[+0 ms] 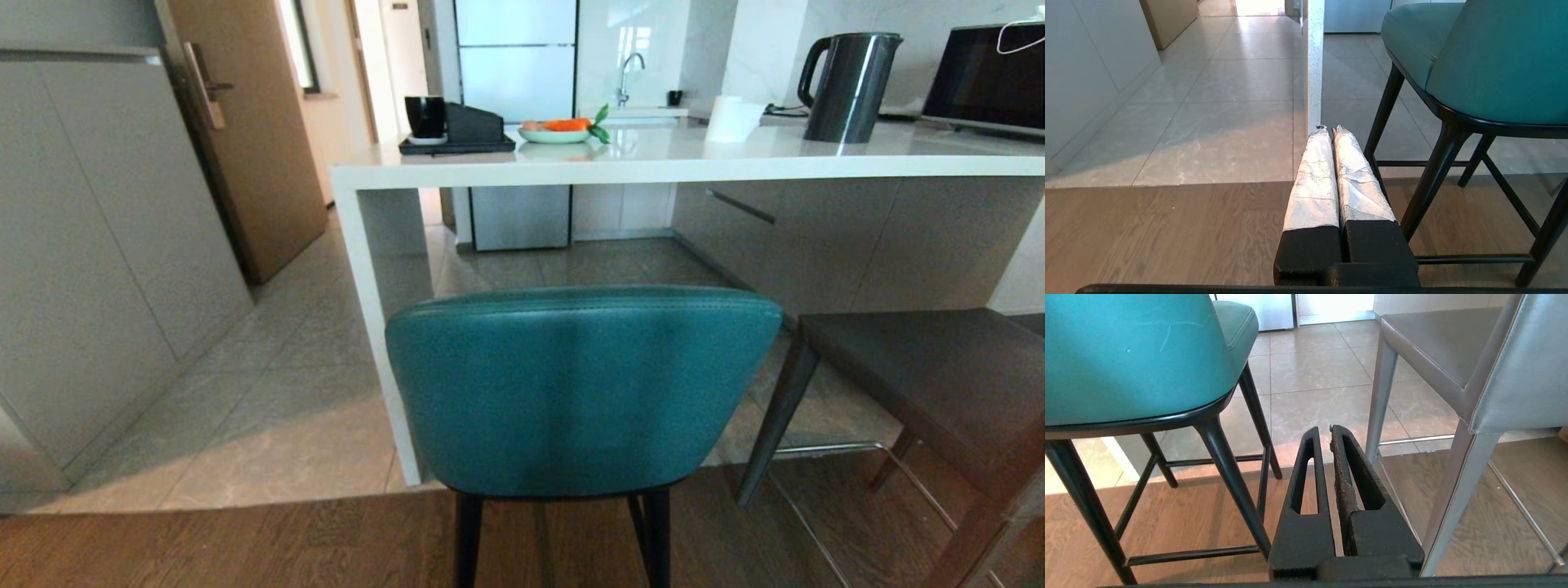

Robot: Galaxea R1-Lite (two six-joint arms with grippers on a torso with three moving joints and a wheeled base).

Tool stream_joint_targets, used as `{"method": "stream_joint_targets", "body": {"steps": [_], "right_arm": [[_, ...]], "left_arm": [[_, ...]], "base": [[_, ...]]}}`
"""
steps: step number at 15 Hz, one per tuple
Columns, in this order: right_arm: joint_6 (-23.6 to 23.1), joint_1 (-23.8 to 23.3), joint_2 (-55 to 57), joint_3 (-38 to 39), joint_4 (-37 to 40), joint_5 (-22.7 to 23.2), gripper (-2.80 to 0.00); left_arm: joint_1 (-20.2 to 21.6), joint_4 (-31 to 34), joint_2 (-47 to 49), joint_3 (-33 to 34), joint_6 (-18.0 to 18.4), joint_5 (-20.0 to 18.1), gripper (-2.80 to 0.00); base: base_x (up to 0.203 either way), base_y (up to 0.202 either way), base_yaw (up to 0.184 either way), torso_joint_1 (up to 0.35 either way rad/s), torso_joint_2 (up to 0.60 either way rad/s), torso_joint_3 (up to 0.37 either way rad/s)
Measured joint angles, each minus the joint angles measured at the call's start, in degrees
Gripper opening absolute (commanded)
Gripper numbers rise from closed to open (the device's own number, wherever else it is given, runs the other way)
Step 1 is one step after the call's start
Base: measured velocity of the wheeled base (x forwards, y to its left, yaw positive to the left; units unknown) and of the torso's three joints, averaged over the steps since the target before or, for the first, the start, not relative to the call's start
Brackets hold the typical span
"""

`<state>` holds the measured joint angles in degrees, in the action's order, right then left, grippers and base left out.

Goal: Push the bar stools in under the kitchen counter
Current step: Push the blue chair back under the dining table

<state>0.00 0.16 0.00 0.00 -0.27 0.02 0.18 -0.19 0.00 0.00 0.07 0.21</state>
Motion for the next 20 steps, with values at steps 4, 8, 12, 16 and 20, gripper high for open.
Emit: {"method": "stream_joint_targets", "body": {"steps": [4, 8, 12, 16, 20], "right_arm": [[0.2, 0.0, 0.0, 0.0, -0.04, -0.02, -2.8], [0.21, 0.0, 0.0, 0.0, -0.03, -0.02, -2.8], [0.23, 0.0, 0.0, 0.0, -0.03, -0.02, -2.8], [0.27, 0.0, 0.0, 0.0, -0.02, -0.02, -2.8], [0.25, 0.0, 0.0, 0.0, 0.02, -0.02, -2.8]], "left_arm": [[-0.11, 1.23, 0.11, -0.22, 0.26, -0.05, -2.8], [-0.11, 1.59, 0.96, -0.41, 0.45, -0.05, -2.8], [-0.09, 1.07, 0.38, -0.27, 0.13, -0.05, -2.8], [-0.05, 1.01, 0.1, -0.21, 0.11, -0.07, -2.8], [-0.05, 0.98, 0.05, -0.16, 0.09, -0.07, -2.8]], "base": [[0.0, 0.0, 0.0, 0.0, 0.0, 0.0], [0.0, 0.0, 0.0, 0.0, 0.0, 0.0], [0.0, 0.0, 0.0, 0.0, 0.0, 0.0], [0.0, 0.0, 0.0, 0.0, 0.0, 0.0], [0.0, 0.0, 0.0, 0.0, 0.0, 0.0]]}}
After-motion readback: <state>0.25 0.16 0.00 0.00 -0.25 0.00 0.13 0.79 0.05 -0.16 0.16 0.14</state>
